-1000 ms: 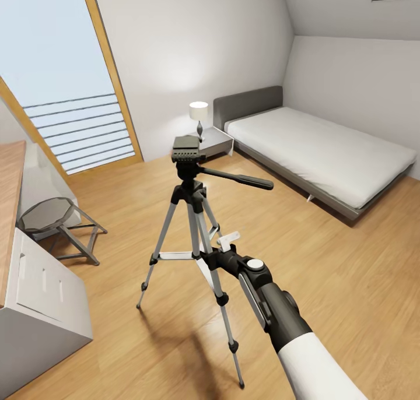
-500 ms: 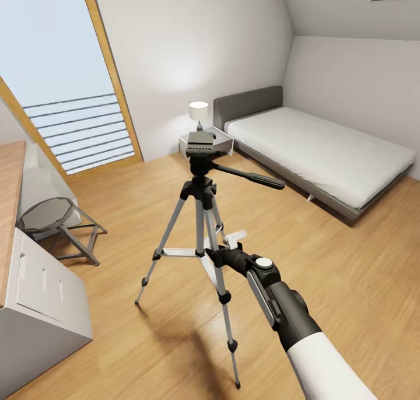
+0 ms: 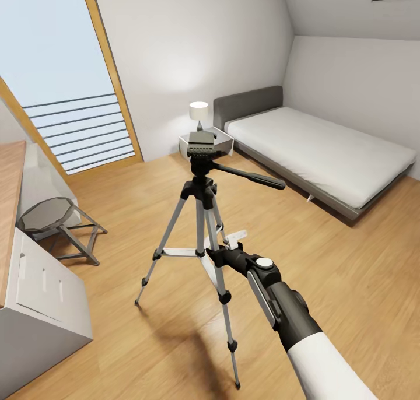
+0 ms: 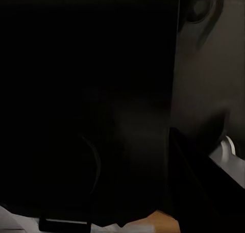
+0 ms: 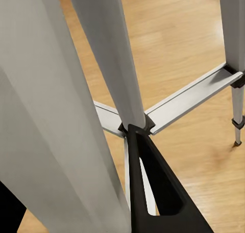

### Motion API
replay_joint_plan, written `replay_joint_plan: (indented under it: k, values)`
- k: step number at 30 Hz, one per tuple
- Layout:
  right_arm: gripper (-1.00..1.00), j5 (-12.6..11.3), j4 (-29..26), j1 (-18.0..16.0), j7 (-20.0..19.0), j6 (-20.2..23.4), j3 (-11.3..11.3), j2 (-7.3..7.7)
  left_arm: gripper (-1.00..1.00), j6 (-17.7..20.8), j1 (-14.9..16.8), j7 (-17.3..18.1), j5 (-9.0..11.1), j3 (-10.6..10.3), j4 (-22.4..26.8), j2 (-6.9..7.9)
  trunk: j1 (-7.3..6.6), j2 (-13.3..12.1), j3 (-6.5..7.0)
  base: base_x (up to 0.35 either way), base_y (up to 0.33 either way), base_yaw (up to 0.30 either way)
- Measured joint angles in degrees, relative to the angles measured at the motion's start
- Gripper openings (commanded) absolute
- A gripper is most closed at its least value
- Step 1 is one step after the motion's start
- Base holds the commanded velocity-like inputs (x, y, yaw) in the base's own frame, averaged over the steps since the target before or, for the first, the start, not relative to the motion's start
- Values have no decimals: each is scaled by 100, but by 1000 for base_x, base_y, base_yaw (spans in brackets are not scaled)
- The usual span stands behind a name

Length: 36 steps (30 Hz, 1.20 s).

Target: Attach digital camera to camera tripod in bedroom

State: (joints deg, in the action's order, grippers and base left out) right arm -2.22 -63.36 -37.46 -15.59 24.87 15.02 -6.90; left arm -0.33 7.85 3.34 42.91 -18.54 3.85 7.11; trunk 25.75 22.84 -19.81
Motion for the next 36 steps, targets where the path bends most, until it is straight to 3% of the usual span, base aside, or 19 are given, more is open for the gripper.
replay_joint_plan:
  k: [13,14,15,16,17,18,19,20,21,22,23,28,33,36]
  values:
    - [-100,8,3,2,0,-1,23,3,-100,393,4,-263,-15,50,409,415,0,0,0,0,0,0]
    - [-100,215,9,5,-57,45,25,1,-100,2105,4,-440,42,51,1169,802,0,-2,0,0,0,0]
    - [-100,297,16,4,-66,63,28,2,-100,3710,3,-515,119,100,2109,1540,0,-2,0,0,0,0]
    - [-100,298,15,3,-67,65,29,3,-100,4697,5,-926,-147,690,3044,2143,0,-2,1,0,0,0]
    - [-100,297,17,2,-66,64,29,4,-100,5015,4,-1059,-172,972,4057,2425,-1,-2,1,0,0,0]
    - [-100,296,17,1,-66,66,29,3,-100,5162,7,-1115,-185,1109,5329,2351,0,-2,1,0,0,0]
    - [-100,301,17,2,-72,65,29,4,-100,5266,7,-1159,152,1231,6606,1940,0,-2,1,0,0,0]
    - [-100,301,18,2,-71,62,29,4,-100,5393,7,-1210,196,1361,7288,1841,0,-2,1,0,0,0]
    - [-100,296,20,3,-66,63,30,4,-100,5632,30,-1318,-93,1600,7309,1937,-1,-1,2,0,0,0]
    - [-100,291,4,3,-54,78,36,4,-100,5888,73,-1489,-218,1953,7477,1963,0,-3,1,0,0,0]
    - [-100,289,15,4,-55,68,36,4,-100,5892,95,-1498,5,2009,7618,1962,-1,-1,1,0,0,0]
    - [-100,279,-1,5,-24,93,45,-7,-100,5967,441,-1565,14,2126,7777,1966,0,-2,1,0,0,0]
    - [-100,276,-7,5,-15,104,46,-11,-100,5989,962,-1586,45,2159,7816,1974,0,-2,1,0,0,0]
    - [-100,279,-14,5,-36,108,41,3,-100,5996,1437,-1589,74,2165,7820,1981,0,-2,2,0,0,0]
